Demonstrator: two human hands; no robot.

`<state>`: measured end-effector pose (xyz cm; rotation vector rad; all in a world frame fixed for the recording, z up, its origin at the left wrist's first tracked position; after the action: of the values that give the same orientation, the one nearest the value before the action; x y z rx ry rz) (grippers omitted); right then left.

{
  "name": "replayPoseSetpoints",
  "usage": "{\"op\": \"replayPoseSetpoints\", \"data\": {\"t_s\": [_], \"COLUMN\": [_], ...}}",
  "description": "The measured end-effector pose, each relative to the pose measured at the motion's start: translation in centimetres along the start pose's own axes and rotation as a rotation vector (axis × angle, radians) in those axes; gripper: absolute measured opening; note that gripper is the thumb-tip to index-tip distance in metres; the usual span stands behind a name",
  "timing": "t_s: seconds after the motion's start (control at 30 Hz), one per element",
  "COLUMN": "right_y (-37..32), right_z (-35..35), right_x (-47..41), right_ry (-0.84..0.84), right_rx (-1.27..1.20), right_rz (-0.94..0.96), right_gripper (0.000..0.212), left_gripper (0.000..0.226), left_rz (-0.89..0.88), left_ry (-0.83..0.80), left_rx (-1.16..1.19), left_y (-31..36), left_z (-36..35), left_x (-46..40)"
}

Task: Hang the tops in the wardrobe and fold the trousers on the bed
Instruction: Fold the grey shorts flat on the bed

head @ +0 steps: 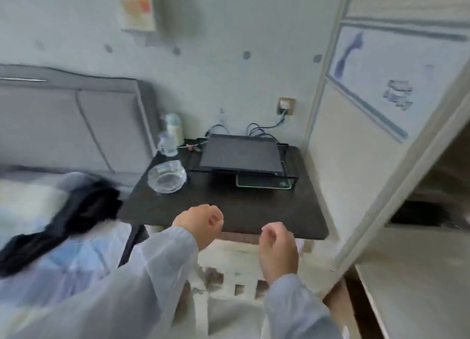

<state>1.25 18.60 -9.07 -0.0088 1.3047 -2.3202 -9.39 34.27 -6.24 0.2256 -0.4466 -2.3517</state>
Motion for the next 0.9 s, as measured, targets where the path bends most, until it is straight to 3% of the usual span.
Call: {"op": "replayPoseSetpoints", "data": {"t_s": [0.23,0.43,0.63,0.9], "right_y": [-16.2,-22.8,-24.4,-28.8], "right_z": [-16.0,-27.5,-35.4,-45.3], "right_x": [17.4,32.4,42.4,50.0], "right_ry": [-0.593,-0.979,-1.166,-1.367], "right_rx": [-0.107,0.059,0.167,0.245], "right_rz": [0.469,0.625,0.576,0.804], "right_gripper": [0.020,0.024,0.023,0.022], "left_gripper": [0.018,0.016,0.019,0.022], "left_rz": [0.654,1.015,1.141,1.278], "left_ry": [0.272,0.352,0.304,0.329], "left_rx": [-0.001,0.049,0.077,0.184], "left_y": [-23.6,-38.1,-47.6,-55.1], "left_z": [8.8,10.4,9.5,8.3], "left_x": [20.8,39.1,45.9,48.7]}}
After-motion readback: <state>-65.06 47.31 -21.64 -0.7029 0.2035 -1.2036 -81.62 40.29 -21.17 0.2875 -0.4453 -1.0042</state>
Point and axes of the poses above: each hand's wrist, its own x-axis away from the middle knuckle, its own z-axis out of the back of the hand, y = z × x, the point moved 2 cm from there along -x, towards the middle knuckle, and after that the axes turned 5 degrees about y, right-handed, at the moved point
